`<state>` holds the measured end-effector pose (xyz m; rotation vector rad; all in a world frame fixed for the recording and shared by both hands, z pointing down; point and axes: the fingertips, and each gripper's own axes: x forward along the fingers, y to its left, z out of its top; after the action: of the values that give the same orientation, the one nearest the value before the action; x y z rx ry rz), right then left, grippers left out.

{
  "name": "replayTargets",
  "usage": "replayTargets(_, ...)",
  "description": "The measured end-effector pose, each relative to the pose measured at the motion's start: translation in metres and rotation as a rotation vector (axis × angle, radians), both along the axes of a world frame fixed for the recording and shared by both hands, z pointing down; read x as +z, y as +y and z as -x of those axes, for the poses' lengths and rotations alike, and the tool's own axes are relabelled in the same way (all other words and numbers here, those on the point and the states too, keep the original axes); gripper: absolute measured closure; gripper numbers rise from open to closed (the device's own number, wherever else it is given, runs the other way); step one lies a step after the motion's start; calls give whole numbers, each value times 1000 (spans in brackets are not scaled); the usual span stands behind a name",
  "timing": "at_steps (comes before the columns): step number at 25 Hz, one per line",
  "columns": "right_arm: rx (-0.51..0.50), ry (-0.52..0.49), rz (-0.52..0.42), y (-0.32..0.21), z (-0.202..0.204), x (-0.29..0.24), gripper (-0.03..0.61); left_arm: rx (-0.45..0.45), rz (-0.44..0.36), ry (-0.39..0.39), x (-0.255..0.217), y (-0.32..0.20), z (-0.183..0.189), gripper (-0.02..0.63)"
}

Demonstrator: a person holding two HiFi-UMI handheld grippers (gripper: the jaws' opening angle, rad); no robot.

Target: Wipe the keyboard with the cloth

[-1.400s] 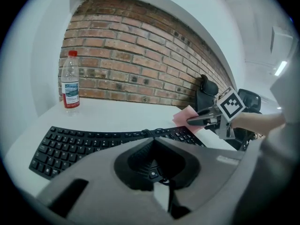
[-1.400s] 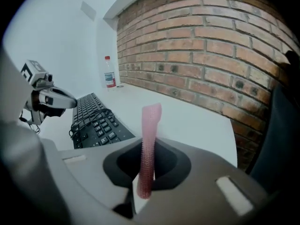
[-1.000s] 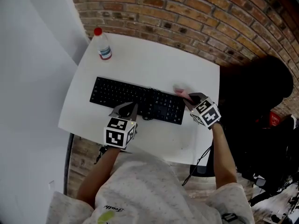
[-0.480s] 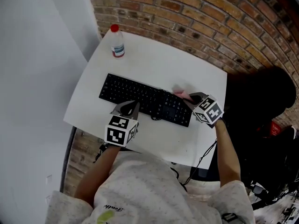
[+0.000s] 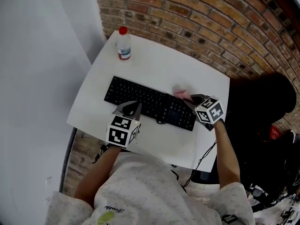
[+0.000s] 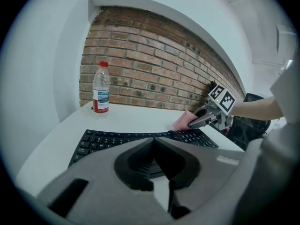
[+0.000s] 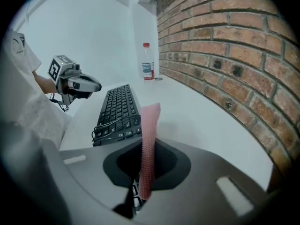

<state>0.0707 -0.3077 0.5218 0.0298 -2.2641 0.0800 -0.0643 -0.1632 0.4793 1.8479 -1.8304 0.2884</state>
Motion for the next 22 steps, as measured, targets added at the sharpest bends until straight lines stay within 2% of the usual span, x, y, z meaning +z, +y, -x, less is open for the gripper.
replayTargets(22,-9,40,-26,27,64,-5,555,21,-24,65,4,11,42,617)
